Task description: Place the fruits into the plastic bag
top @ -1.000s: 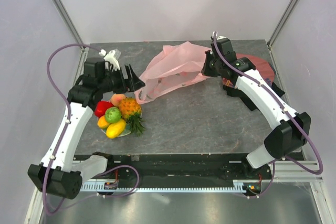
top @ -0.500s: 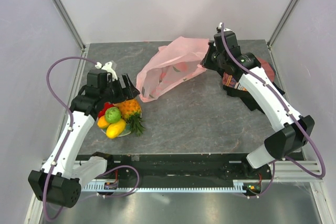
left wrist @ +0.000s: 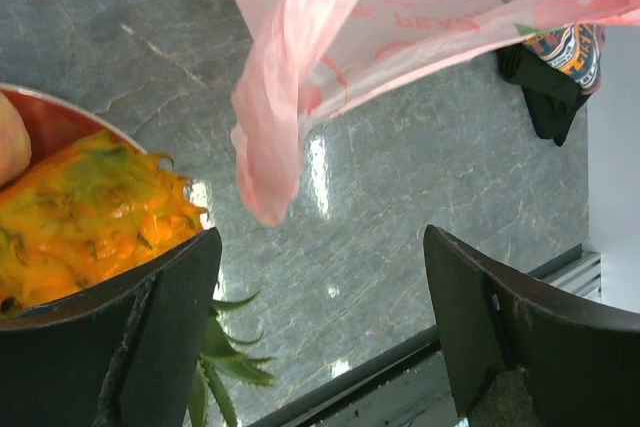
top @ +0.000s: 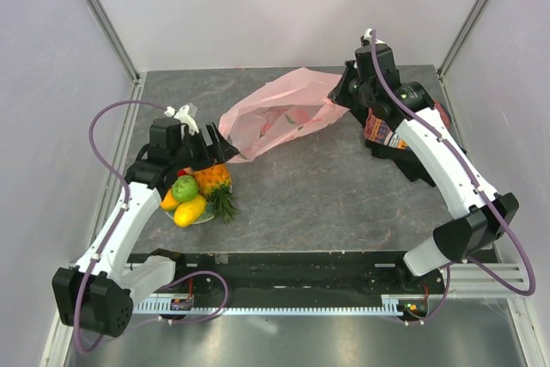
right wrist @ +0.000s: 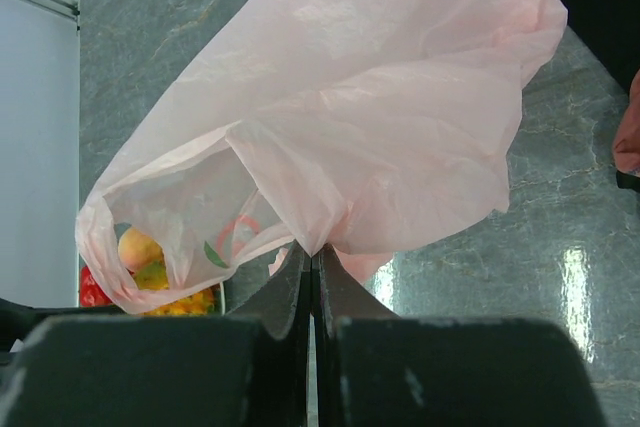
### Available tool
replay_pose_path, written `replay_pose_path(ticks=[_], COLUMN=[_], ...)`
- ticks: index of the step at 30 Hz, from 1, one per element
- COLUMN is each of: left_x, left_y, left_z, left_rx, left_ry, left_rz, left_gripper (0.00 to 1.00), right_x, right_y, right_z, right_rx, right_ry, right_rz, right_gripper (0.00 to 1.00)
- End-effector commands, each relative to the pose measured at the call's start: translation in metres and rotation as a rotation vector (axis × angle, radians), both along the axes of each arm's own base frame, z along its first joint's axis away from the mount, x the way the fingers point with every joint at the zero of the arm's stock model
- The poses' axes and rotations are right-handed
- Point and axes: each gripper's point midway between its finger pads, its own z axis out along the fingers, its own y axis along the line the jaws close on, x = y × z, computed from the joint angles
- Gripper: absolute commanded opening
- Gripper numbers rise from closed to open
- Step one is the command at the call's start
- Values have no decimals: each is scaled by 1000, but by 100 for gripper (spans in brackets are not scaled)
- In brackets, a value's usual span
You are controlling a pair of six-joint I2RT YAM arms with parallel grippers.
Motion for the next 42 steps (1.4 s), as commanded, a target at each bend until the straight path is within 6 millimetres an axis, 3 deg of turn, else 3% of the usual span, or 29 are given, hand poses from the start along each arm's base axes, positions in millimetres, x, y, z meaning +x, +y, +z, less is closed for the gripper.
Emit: replay_pose_path(ticks=[1, 4, 8, 13, 19, 21, 24, 25, 26, 28, 35, 36, 38, 41, 42], left_x=[24, 37, 42, 30, 23, 26, 23, 22, 20, 20, 25, 26, 22, 17, 16], left_y=[-3, 1, -8, -14, -20, -21, -33, -36, -39, -42, -46, -48, -50, -53, -53], left_z=[16, 16, 5, -10, -11, -18, -26, -26, -26, -16, 67, 85, 104, 128, 129], left_rx=[-20, 8, -10, -34, -86, -92, -129, -144, -157, -173, -210, -227, -266, -303, -306], left_ry=[-92, -90, -44, -3, -44, -31, 21, 30, 39, 21, -108, -132, -140, -152, -145], left_rz=[21, 43, -1, -31, -55, -55, -116, -137, -151, -171, -193, -197, -196, -204, -201], left_gripper=[88, 86, 82, 81, 79, 72, 35, 18, 12, 2, 2, 1, 2, 1, 2], right_x=[-8, -10, -12, -11, -6, -4, -4, -3, -3, -3, -2, -1, -2, -3, -4], right_y=[0, 1, 0, -4, -2, -2, -2, -3, -4, -4, -12, -18, -24, -35, -35], right_z=[35, 37, 41, 46, 41, 42, 47, 46, 45, 42, 23, 22, 17, 12, 9], right_rx=[58, 73, 87, 87, 82, 84, 89, 85, 82, 76, 8, -15, -42, -84, -98], right_ry=[-64, -64, -69, -84, -75, -74, -84, -83, -83, -78, -76, -84, -83, -87, -83], right_rz=[2, 3, -5, -29, -30, -37, -40, -44, -50, -50, -52, -73, -93, -120, -113], right_gripper=[0, 0, 0, 0, 0, 0, 0, 0, 0, 0, 2, 5, 8, 22, 32])
